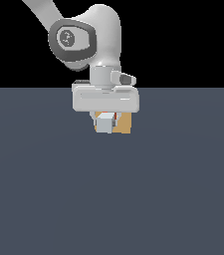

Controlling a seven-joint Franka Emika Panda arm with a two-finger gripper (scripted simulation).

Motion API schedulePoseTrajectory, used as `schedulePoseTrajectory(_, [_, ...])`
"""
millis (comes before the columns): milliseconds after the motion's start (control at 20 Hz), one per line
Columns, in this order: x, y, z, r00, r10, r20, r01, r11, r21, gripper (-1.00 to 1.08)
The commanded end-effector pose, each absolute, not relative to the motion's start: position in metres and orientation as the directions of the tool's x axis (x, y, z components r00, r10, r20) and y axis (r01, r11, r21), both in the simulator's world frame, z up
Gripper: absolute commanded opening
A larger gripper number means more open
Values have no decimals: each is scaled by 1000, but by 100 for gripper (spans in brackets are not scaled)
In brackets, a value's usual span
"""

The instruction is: Insert the peg into the horizontal hole in a box.

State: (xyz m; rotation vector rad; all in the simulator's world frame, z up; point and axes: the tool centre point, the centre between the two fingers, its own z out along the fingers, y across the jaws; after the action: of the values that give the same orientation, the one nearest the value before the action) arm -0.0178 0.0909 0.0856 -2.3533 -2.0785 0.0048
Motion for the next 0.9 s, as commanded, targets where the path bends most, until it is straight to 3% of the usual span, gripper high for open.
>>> schedulePoseTrajectory(0, [-17,91,87,124,992,0,992,-124,0,-100])
schedulePoseTrajectory(500, [-16,95,87,121,993,0,993,-121,-1,-100])
schedulePoseTrajectory(850, [-12,132,88,121,993,1,993,-121,0,-100])
